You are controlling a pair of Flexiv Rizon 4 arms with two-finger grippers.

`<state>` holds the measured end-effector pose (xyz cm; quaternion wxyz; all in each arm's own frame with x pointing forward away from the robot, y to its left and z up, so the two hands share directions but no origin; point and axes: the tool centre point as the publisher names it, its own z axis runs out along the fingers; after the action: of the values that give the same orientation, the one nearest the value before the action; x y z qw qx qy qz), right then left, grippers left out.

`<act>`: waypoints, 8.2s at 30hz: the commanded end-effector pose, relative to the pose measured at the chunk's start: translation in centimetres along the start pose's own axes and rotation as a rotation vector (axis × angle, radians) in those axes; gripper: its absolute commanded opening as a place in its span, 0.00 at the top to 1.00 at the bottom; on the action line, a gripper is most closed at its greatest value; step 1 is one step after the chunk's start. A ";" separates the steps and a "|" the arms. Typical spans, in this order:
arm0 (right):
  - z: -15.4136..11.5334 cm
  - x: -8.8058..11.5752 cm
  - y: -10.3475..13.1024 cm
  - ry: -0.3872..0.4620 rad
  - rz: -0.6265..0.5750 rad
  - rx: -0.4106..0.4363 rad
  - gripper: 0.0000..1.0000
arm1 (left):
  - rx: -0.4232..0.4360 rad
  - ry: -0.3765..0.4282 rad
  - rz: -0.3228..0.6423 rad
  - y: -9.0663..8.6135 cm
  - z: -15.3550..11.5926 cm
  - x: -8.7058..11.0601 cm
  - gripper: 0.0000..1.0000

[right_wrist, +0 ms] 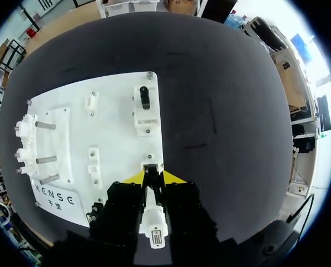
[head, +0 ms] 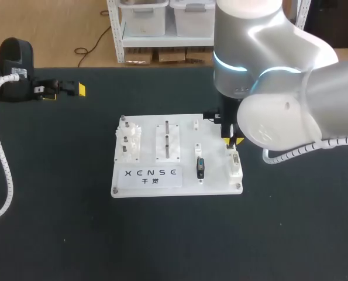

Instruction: Insert the USB connector, Ethernet cable, and multi-pin plug into their matching sockets one by one.

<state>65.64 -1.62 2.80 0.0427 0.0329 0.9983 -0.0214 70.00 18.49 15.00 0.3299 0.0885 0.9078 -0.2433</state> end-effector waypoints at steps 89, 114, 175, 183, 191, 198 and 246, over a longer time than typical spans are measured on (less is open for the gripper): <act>0.7 5.5 9.1 0.075 -0.008 -0.011 0.00 | 0.000 0.000 0.000 0.0 0.0 0.0 0.00; 0.6 6.0 9.3 0.070 0.016 0.024 0.44 | 0.000 0.000 0.000 0.0 0.0 0.0 0.00; 1.1 7.3 7.5 0.073 0.040 -0.024 1.00 | 0.000 0.000 0.000 0.0 0.0 0.0 0.00; 0.4 6.8 7.5 0.060 0.034 -0.027 1.00 | 0.000 0.000 0.000 0.0 0.0 0.0 0.00; 0.0 6.7 7.6 0.057 0.031 -0.041 1.00 | 0.000 0.000 0.000 0.0 0.0 0.0 0.00; -0.5 6.6 7.7 0.048 0.032 -0.051 1.00 | 0.000 0.000 0.000 0.0 0.0 0.0 0.00; -4.6 5.8 2.8 0.010 0.021 -0.102 1.00 | 0.000 0.000 0.000 0.0 0.0 0.0 0.00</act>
<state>59.82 2.22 6.75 0.0362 0.0405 0.9982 0.0267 70.00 18.50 15.00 0.3299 0.0885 0.9078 -0.2433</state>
